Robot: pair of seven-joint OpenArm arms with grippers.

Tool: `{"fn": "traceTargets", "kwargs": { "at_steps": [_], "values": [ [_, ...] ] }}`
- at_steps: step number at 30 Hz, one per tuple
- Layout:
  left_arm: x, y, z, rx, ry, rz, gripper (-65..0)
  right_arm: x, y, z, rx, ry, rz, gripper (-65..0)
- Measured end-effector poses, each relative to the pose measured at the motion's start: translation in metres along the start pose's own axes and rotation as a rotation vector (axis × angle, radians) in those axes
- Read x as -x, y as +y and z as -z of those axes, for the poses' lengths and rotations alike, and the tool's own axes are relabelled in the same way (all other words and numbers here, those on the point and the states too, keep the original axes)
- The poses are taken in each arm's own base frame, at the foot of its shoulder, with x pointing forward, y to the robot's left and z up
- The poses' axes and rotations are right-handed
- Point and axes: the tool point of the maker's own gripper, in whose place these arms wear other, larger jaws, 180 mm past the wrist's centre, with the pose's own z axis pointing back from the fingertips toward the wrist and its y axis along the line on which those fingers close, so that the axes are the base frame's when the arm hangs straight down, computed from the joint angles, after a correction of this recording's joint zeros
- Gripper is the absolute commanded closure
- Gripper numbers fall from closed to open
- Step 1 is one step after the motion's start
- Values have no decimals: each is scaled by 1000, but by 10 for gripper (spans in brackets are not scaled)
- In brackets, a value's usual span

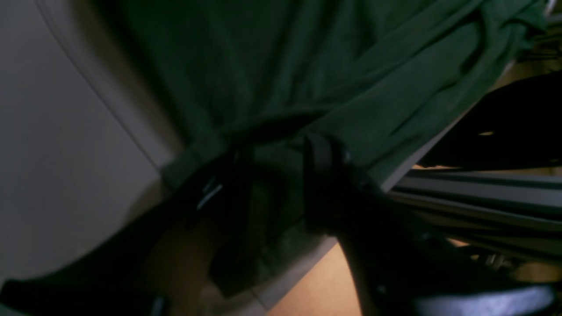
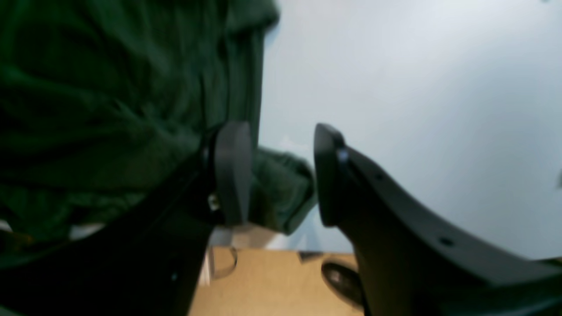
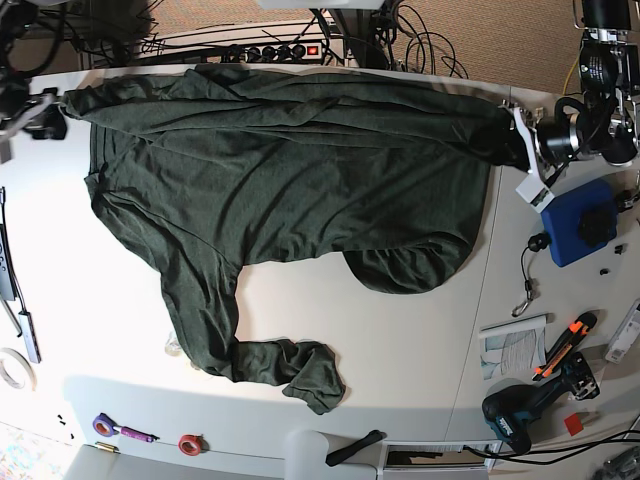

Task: Layout the t-shirt on the table in an organized manner, then fold the t-shirt properly
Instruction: 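Release the edge and move both grippers toward the shirt's sides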

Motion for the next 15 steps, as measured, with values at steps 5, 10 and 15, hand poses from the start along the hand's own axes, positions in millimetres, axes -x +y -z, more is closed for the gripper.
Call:
{"fn": "traceTargets", "kwargs": {
  "at_steps": [5,10,15],
  "values": [
    [-34,-10,-6,-3,-110,76,-211,-43,-9,-26,33,-179,13,-243],
    [-88,8,-10,-92,-208,168,-211,-77,-1,-22,5,-295,23,-243],
    [-150,6,-3,-113,-302,227,-227,-97,19,5,-20,-327,9,-243]
  ]
}}
